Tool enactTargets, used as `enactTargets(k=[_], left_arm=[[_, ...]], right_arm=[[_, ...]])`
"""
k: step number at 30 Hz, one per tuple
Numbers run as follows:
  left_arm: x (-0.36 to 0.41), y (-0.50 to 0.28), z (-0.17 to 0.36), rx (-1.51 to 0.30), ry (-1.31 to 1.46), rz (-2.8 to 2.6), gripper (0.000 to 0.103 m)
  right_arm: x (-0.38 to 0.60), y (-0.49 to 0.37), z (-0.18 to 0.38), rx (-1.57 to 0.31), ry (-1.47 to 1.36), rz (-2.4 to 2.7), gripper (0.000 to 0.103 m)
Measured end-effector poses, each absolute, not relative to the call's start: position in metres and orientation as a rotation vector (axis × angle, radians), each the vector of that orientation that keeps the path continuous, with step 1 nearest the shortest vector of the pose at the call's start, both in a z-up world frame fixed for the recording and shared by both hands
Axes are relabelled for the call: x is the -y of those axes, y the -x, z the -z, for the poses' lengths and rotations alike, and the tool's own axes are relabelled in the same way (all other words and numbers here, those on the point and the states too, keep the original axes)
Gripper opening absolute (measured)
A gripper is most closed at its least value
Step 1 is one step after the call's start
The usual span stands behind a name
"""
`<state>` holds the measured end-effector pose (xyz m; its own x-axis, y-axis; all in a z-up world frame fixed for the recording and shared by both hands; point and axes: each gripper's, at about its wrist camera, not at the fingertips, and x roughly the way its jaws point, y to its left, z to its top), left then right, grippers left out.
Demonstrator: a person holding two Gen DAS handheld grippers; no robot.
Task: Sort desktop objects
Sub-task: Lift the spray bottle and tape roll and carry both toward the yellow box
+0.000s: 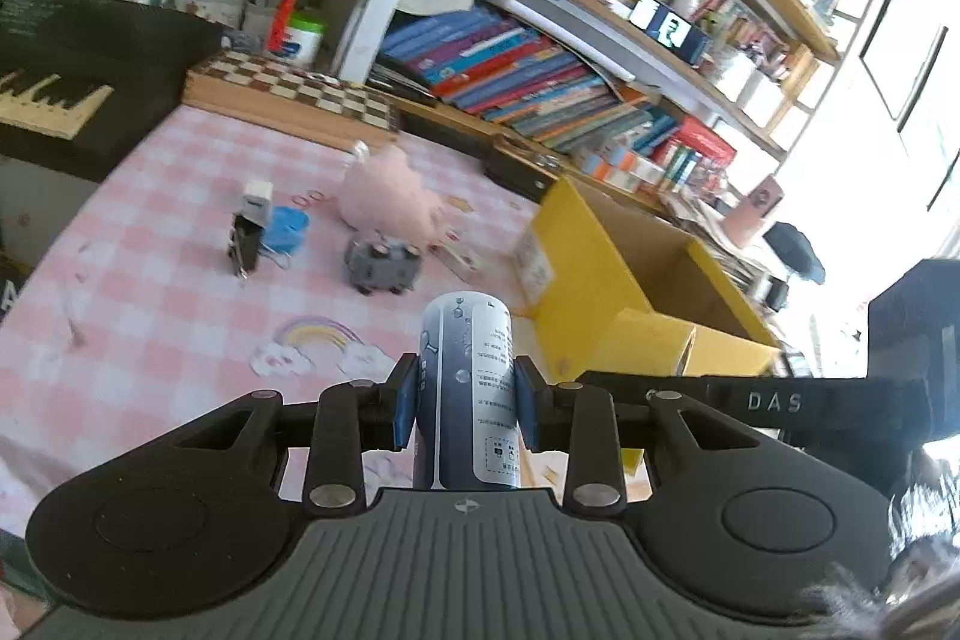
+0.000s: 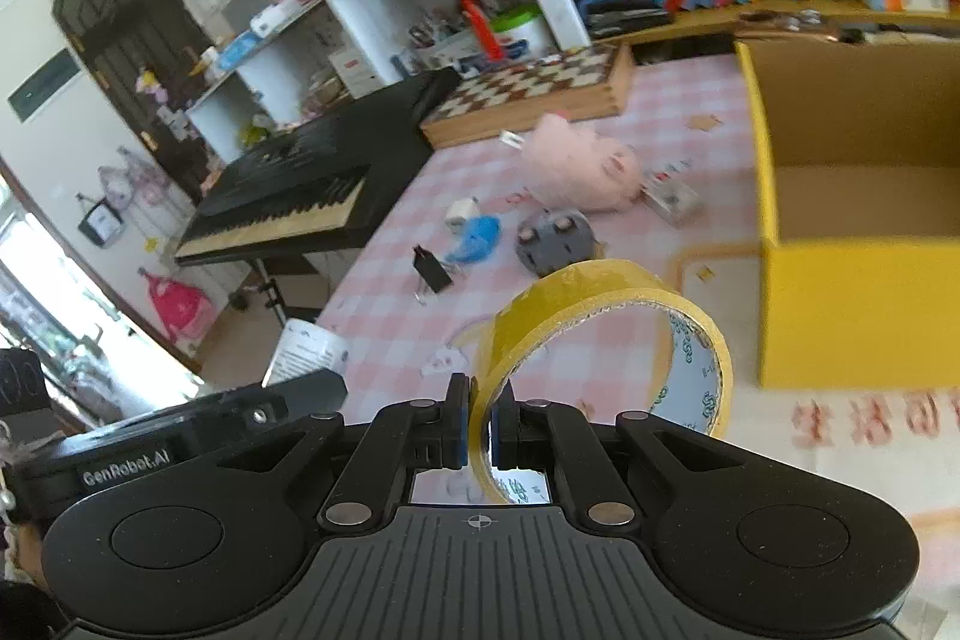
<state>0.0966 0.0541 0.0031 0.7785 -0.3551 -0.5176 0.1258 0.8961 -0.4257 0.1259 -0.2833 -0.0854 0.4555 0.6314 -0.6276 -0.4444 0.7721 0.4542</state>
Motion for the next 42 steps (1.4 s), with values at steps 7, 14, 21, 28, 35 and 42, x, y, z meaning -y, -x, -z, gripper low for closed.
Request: enactTargets(k=[7, 14, 21, 28, 35, 42], left_arm=[[-0.043, -0.073, 0.0, -0.646, 0.392, 0.334, 0.03], [-0.024, -0.055, 0.002, -0.66, 0.358, 0.43, 0.03], [-0.002, -0.044, 0.004, -0.673, 0.326, 0.537, 0.03], [0.014, -0.04, 0.002, -0.679, 0.303, 0.61, 0.03], [0.029, -0.043, 0.001, -0.688, 0.294, 0.669, 0.03], [0.049, -0.052, 0.0, -0.694, 0.276, 0.712, 0.03]], right_arm=[[0.307, -0.087, 0.091, -0.876, -0.29, -0.572, 0.007], [0.33, -0.051, 0.093, -0.856, -0.337, -0.469, 0.007], [0.352, -0.02, 0.094, -0.831, -0.376, -0.368, 0.007], [0.368, -0.001, 0.095, -0.825, -0.42, -0.283, 0.007], [0.38, 0.008, 0.094, -0.815, -0.417, -0.233, 0.007], [0.398, 0.009, 0.095, -0.805, -0.436, -0.194, 0.007]])
